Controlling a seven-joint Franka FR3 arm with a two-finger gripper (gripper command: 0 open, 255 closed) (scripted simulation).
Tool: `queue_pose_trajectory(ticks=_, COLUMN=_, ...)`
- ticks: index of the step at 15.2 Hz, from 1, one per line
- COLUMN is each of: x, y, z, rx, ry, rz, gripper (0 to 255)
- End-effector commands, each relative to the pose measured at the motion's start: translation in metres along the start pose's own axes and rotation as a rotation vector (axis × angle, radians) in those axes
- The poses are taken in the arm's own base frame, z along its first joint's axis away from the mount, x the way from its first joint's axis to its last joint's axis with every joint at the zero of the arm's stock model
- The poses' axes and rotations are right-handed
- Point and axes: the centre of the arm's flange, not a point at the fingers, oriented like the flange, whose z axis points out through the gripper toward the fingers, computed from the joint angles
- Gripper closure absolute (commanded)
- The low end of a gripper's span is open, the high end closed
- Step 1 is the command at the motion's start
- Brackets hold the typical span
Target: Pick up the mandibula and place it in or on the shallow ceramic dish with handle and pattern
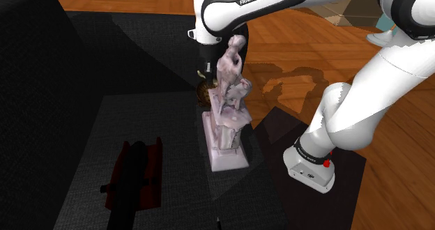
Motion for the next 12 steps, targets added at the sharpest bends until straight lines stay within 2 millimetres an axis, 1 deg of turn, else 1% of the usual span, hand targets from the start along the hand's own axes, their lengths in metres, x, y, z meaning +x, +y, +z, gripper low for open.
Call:
queue_pose_trajectory(ticks=1, x=0.002, y=0.002, z=0.011, rx=0.000, ry=0.000, rz=0.000, gripper=255)
queue_pose_trajectory(ticks=7, x=0.005, y=0.006, z=0.043, rx=0.000, ry=0.000, rz=0.000, gripper=255)
queue_pose_trajectory(ticks=12, x=0.005, y=0.006, z=0.043, rx=0.000, ry=0.000, rz=0.000, gripper=255)
